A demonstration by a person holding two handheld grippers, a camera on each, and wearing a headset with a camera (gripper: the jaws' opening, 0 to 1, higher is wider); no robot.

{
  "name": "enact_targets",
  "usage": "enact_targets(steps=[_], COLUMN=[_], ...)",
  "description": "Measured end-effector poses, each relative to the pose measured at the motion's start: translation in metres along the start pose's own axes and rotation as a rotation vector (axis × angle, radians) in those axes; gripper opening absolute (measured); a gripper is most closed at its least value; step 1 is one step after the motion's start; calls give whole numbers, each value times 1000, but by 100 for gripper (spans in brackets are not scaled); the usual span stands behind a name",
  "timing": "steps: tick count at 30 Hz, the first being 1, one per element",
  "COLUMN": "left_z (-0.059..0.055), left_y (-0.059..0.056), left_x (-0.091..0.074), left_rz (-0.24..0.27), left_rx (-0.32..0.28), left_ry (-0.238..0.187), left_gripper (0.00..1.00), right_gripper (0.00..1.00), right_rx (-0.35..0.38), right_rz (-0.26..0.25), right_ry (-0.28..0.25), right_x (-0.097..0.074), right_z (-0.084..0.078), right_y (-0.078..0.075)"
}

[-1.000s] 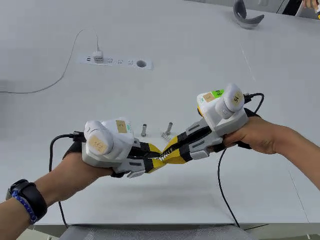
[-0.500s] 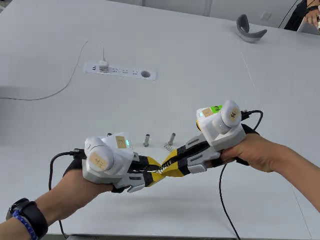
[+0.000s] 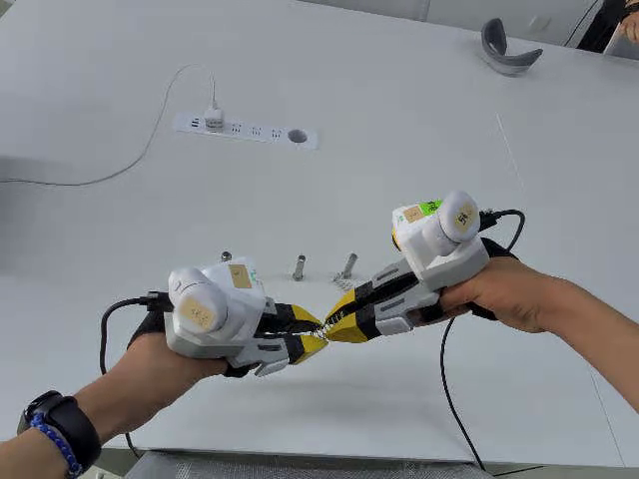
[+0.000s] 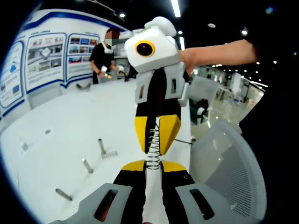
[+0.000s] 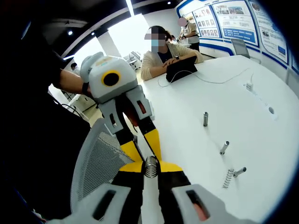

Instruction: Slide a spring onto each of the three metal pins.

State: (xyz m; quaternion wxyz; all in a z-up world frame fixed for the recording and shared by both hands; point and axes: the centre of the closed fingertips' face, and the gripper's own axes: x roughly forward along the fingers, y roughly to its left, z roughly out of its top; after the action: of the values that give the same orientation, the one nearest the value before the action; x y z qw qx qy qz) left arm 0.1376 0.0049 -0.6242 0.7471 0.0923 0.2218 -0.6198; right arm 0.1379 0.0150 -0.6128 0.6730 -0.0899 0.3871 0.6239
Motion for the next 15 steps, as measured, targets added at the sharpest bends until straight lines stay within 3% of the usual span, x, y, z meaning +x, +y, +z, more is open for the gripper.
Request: enact_targets(steps=[15], left_z=[-23], left_y=[9], left_x=[-9], left_rz=[62], left_rx=[-96], left_ry=[-2], left_gripper=[15], right_gripper=[12], right_rx=[35], right_rz=[-39], right_ry=[8], right_x=[-2], right_z=[-10], right_y=[-11])
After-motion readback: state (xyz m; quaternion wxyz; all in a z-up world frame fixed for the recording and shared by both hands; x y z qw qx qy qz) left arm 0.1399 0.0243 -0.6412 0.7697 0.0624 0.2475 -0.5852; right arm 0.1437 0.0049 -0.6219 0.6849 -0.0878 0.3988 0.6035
